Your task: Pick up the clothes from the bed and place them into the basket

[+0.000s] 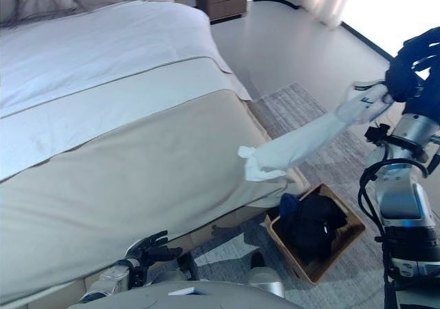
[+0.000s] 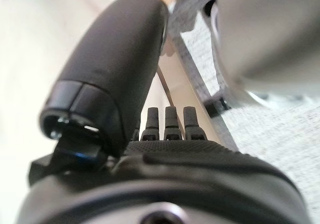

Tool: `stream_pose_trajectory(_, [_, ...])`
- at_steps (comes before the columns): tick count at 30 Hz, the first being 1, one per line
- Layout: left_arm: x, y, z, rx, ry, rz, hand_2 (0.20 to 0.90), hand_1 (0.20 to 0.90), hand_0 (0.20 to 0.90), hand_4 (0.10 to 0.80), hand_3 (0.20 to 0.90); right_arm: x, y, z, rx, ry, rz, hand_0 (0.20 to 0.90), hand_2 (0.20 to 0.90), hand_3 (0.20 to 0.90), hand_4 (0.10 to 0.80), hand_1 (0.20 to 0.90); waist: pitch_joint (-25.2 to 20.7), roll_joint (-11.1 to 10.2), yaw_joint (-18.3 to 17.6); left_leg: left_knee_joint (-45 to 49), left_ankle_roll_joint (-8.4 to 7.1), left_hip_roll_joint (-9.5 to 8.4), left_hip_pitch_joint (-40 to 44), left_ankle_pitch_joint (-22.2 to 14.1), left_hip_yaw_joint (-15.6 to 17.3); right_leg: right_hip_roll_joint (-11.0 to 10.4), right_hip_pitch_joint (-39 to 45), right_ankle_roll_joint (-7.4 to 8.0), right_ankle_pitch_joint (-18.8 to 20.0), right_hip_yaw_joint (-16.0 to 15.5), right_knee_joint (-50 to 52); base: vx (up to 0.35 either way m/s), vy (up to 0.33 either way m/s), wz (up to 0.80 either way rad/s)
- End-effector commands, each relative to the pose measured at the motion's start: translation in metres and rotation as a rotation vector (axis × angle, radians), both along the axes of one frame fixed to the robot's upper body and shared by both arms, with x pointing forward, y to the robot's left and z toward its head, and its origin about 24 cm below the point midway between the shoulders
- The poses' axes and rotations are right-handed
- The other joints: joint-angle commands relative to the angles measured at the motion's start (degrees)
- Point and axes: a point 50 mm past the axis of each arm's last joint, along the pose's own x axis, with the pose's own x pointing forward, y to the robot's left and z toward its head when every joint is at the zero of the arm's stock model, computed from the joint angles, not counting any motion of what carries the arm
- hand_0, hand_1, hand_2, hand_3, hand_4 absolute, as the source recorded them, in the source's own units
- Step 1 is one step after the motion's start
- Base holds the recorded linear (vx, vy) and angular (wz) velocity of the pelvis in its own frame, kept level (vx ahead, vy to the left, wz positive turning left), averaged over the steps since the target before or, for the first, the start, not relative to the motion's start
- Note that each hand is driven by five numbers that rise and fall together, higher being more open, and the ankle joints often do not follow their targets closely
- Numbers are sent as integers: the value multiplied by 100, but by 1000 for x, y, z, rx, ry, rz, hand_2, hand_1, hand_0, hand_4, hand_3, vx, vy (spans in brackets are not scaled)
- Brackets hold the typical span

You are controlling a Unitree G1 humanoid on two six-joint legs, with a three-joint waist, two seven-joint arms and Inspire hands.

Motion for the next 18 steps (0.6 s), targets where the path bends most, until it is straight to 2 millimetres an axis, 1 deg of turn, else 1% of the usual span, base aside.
stream_pose_trajectory(1, [6,3,1,37,22,-97,900,900,900,800,900,-14,1,60,-132,-230,53,300,300,200,100,300,-515,-37,210,40,283,-295,583,-1169,-160,330,-180,-270,-100,-518,155,-16,-64,-18])
stream_pose_trajectory(4, [2,1,-2,36,35,-109,900,900,900,800,900,-8,-11,46,-64,-153,36,300,300,200,100,300,-537,-35,158,40,244,-255,616,-1152,-99,359,-169,-284,-69,-512,90,-28,-69,-15])
stream_pose_trajectory(6, [-2,2,-3,40,46,-115,900,900,900,800,900,-4,-19,36,-48,-88,-5,300,300,200,100,300,-542,-41,144,40,224,-236,633,-1143,-72,373,-172,-288,-57,-514,63,-25,-65,-10])
stream_pose_trajectory(8, [-5,3,-3,43,53,-115,900,900,900,800,900,-2,-24,32,-33,-59,-22,300,300,200,100,300,-544,-43,140,41,212,-225,638,-1136,-44,376,-175,-285,-52,-529,45,-29,-56,-3])
stream_pose_trajectory(10, [-9,6,-4,47,63,-109,900,900,900,800,900,2,-32,19,7,19,-41,300,300,200,100,300,-535,-35,137,43,183,-190,646,-1113,3,385,-191,-287,-35,-562,23,-35,-67,-4])
stream_pose_trajectory(13, [-13,9,-5,52,72,-106,900,900,900,800,900,3,-39,8,25,91,-68,300,300,200,100,300,-518,-23,122,41,160,-167,653,-1095,35,393,-205,-288,-33,-585,23,-27,-50,-3])
stream_pose_trajectory(14, [-14,10,-5,54,76,-105,900,900,900,800,900,3,-44,-1,41,141,-82,300,300,200,100,300,-510,-15,109,40,146,-151,641,-1078,46,399,-222,-289,-31,-589,23,-44,-61,-3])
stream_pose_trajectory(18, [-12,11,-4,54,69,-104,900,900,900,800,900,1,-54,-19,47,235,-161,300,300,200,100,300,-477,23,76,40,123,-129,608,-1058,62,413,-261,-301,-41,-611,23,-42,-43,-4])
